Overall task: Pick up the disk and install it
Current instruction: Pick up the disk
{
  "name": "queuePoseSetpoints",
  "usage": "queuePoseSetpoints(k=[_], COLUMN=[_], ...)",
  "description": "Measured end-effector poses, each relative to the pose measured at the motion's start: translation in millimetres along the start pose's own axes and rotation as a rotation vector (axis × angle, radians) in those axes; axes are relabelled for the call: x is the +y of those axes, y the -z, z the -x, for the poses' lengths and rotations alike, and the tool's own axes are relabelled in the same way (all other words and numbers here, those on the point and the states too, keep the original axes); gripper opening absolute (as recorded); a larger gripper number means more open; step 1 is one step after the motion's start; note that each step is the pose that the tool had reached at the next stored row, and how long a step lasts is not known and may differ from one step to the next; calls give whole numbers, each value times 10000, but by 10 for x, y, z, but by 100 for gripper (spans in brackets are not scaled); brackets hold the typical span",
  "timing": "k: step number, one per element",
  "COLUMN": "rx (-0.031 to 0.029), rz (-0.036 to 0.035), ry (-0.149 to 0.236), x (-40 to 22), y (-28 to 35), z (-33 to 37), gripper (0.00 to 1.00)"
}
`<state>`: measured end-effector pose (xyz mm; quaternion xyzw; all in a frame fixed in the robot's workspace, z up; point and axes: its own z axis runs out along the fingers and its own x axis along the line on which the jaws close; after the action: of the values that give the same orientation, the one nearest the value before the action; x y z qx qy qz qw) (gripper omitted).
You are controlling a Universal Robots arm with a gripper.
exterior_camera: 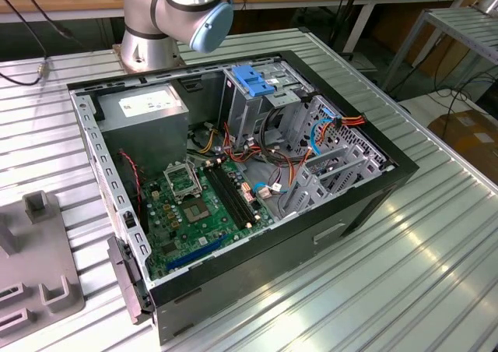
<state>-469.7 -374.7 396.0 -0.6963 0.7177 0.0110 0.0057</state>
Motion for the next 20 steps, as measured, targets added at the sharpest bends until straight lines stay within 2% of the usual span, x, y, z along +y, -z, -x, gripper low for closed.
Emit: queuePoseSetpoints(k=[12,20], rx=[-3,-4], rz=[-1,0], ry=[0,1], x=[2,3], y=[281,414], z=[6,9], gripper=[37,37])
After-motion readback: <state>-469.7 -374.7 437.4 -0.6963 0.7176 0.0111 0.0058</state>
